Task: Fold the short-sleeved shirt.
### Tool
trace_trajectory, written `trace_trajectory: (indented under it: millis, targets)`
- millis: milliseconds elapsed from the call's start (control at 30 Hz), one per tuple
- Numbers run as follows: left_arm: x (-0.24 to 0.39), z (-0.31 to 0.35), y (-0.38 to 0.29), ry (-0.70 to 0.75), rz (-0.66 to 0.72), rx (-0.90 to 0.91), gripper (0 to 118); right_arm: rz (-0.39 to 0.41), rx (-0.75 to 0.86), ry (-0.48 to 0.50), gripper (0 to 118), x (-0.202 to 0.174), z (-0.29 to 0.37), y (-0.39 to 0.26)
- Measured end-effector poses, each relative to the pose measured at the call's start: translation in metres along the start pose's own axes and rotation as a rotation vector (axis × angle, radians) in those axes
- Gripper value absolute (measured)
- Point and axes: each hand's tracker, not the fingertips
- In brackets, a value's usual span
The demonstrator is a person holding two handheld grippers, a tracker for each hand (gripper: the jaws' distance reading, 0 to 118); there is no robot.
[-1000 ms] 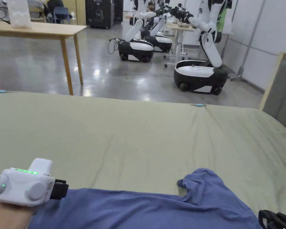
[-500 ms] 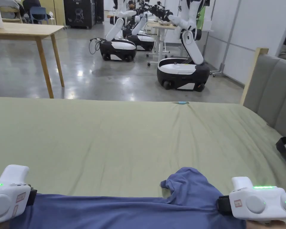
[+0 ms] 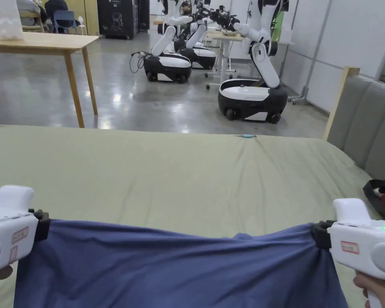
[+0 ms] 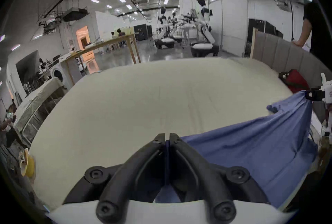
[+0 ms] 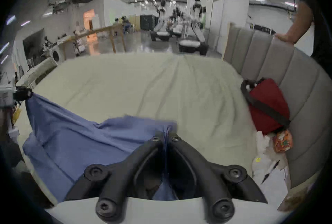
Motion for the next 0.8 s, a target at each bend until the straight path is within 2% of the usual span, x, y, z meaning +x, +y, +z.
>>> trace_trajectory:
  millis: [133, 267, 300, 467, 600, 667, 700, 733, 767, 800]
  targets:
    - [-0.017, 0.068, -0.026, -0.016, 0.033, 0.051, 2, -0.004, 0.085, 0.034, 5, 0.005, 0.065, -0.028]
    - [-0.023, 0.112, -0.073, -0.028, 0.039, 0.022, 2, -0.008, 0.084, 0.062, 5, 0.005, 0.108, -0.076]
    - [-0.025, 0.117, -0.091, -0.031, 0.033, -0.017, 2, 0.012, 0.064, 0.065, 5, 0.0, 0.115, -0.094]
    - [-0.026, 0.116, -0.161, -0.033, 0.038, -0.188, 2, 0.037, -0.108, 0.047, 5, -0.015, 0.108, -0.167]
    - [-0.022, 0.12, -0.176, -0.033, 0.034, -0.227, 2, -0.013, -0.165, 0.042, 5, -0.007, 0.09, -0.208]
    - [-0.016, 0.126, -0.169, -0.029, 0.034, -0.217, 2, -0.04, -0.171, 0.054, 6, -0.004, 0.093, -0.205]
    - [-0.011, 0.13, -0.161, -0.002, 0.018, -0.181, 10, -0.039, -0.145, 0.046, 10, -0.006, 0.103, -0.192]
    - [-0.005, 0.135, -0.153, 0.035, -0.003, -0.144, 45, -0.032, -0.083, 0.024, 32, -0.011, 0.114, -0.18]
    - [0.0, 0.141, -0.145, 0.038, -0.012, -0.108, 85, -0.005, -0.022, -0.011, 61, -0.016, 0.124, -0.17]
    - [0.007, 0.148, -0.135, 0.025, -0.018, -0.044, 110, 0.002, 0.051, -0.012, 89, -0.021, 0.135, -0.158]
